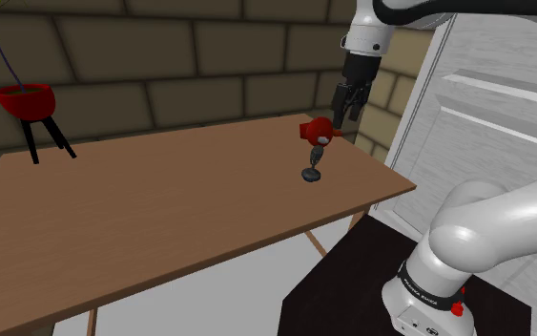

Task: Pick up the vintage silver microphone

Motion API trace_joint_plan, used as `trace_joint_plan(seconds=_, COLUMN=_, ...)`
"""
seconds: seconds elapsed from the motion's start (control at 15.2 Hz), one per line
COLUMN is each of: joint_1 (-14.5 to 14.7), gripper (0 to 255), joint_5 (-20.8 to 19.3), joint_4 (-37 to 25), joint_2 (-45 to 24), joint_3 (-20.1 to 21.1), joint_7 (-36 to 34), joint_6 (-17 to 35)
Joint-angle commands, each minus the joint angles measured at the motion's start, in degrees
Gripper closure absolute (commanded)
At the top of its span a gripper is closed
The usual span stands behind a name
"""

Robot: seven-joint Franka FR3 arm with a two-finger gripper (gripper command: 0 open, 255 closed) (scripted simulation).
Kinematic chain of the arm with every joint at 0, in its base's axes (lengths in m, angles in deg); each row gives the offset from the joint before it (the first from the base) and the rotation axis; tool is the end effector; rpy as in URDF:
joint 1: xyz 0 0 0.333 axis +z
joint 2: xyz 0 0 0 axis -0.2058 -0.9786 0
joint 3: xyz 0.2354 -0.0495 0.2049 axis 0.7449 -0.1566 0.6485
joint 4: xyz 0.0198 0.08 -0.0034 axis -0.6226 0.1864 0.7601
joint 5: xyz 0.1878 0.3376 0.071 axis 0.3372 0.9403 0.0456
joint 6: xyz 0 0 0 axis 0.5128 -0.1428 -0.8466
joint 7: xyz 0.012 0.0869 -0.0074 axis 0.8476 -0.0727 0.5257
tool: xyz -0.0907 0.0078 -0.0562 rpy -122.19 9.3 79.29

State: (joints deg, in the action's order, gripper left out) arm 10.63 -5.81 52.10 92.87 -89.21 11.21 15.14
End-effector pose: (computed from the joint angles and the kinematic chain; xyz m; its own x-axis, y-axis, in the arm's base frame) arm 0.3166 -0.0186 0.5876 0.9987 0.0506 0.0078 0.0511 -0.9961 -0.0723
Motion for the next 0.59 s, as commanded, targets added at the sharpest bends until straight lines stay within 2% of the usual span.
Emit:
trace_joint_plan(seconds=0.0, joint_1=0.0, gripper=0, joint_5=0.0, joint_4=0.0, joint_2=0.0, joint_3=0.0, joint_7=0.0, joint_6=0.0)
trace_joint_plan(seconds=0.53, joint_1=-2.87, gripper=0, joint_5=-5.19, joint_4=3.84, joint_2=-9.8, joint_3=-1.53, joint_7=0.97, joint_6=15.03)
